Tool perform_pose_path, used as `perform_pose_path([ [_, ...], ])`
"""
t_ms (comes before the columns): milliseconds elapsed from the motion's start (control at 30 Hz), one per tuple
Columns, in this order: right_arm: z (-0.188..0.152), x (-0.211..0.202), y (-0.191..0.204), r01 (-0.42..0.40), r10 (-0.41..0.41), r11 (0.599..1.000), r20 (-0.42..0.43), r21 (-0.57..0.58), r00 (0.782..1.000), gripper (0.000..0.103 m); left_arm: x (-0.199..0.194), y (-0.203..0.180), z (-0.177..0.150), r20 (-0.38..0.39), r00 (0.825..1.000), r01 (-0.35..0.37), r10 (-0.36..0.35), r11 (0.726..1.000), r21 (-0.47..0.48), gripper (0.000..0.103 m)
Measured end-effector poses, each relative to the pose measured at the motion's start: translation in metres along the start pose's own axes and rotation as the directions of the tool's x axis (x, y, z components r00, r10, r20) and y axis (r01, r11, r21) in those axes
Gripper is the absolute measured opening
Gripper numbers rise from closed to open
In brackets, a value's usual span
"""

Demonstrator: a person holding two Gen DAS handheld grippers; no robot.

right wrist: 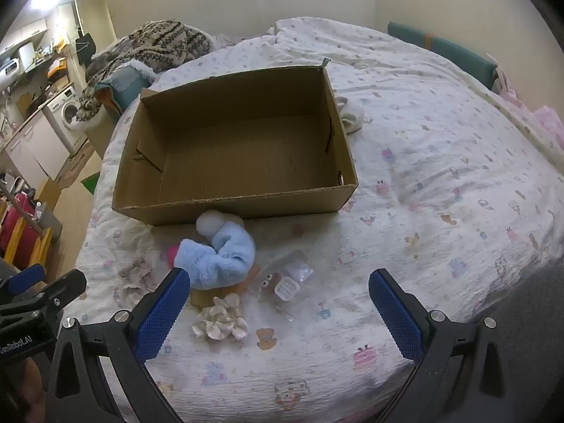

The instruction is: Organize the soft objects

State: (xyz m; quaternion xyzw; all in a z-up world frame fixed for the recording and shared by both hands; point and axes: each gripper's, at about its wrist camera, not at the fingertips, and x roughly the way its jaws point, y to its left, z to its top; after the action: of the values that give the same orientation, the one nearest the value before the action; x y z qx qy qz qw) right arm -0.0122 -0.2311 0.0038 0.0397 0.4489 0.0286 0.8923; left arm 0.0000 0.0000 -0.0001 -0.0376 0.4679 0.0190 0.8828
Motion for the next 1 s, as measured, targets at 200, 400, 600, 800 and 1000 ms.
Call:
perform_pose_path([
  [200,0.0,0.0008,-0.0002,-0.009,0.009,1.0,-0.004,0.004,1.0,0.103,-0.0016,0.0016,-0.0004,0.001,1.0,-0.004,0.004,1.0,0.002,0.103],
  [400,0.0002,0.0004,-0.0002,-0.008,0.008,1.0,-0.002,0.006,1.0,0.103,0.0013,0.0032,-0.0009,-0.012,1.0,-0.004,0.004,1.0,0.002,0.103],
  [600,-0.0003,0.0009,0.0,-0.008,0.008,1.0,0.0,0.005,1.0,0.103,0.0022,0.0021,-0.002,-0.012,1.0,-0.01,0.01,1.0,0.003,0.103],
  [800,0.0008,0.0012,-0.0001,-0.006,0.006,1.0,-0.005,0.008,1.0,0.103,0.0028,0.0032,-0.0017,-0.013,1.0,-0.013,0.013,1.0,0.003,0.103],
  [1000,-0.0005,0.0011,0.0007,-0.006,0.006,1.0,-0.006,0.01,1.0,0.103,0.0024,0.0054,-0.0009,-0.015,1.0,-0.013,0.013,1.0,0.003,0.103],
])
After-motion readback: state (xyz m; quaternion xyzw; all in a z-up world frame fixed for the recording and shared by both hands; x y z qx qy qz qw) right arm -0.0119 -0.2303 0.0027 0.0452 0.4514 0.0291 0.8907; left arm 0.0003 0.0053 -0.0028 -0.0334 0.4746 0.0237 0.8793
